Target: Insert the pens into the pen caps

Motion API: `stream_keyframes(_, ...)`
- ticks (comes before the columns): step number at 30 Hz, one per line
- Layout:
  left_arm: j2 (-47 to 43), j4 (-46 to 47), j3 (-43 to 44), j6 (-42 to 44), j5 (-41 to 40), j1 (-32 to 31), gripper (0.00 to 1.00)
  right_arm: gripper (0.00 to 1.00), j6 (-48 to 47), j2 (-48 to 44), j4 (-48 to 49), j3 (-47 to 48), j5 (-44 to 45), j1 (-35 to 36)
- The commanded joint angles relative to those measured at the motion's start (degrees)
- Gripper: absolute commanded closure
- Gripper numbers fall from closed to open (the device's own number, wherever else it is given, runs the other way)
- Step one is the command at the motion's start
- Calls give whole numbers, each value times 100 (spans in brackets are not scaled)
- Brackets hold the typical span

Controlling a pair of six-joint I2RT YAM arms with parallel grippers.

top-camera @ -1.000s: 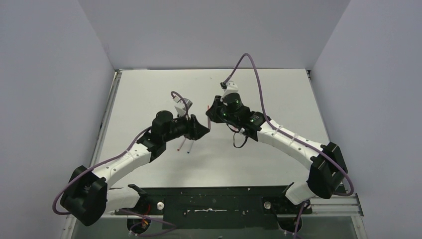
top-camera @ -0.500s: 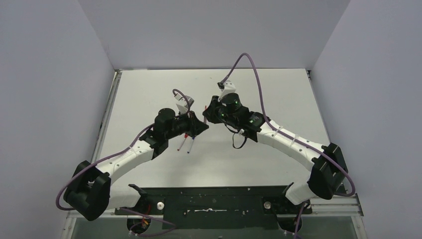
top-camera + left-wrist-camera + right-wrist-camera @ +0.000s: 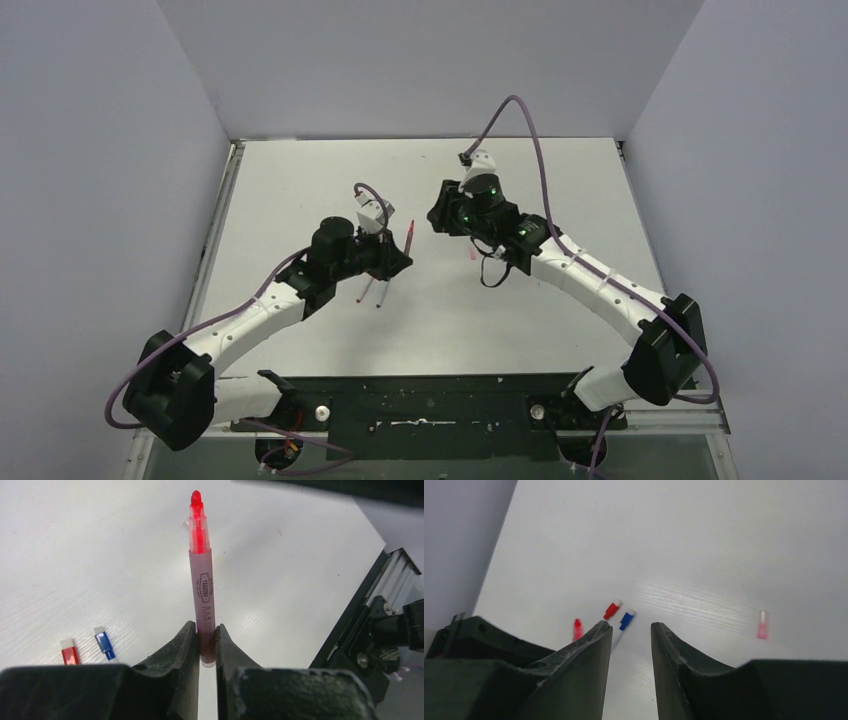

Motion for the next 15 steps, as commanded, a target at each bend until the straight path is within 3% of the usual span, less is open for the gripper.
stream_keyframes(1, -307, -824, 249, 508, -282, -18, 100, 64, -300, -312, -465, 77, 146, -679)
stream_keyframes(10, -654, -1890, 244, 670, -459, -26, 100, 62, -711, 764, -1091, 167, 51, -1023)
stream_keyframes(12, -755, -2065, 291, 710, -462, -26, 100, 55, -824, 998, -1006, 157, 79, -1039)
stream_keyframes(15, -900, -2348, 406, 803, -416, -26, 100, 53, -950, 1266, -894, 192, 124, -1087)
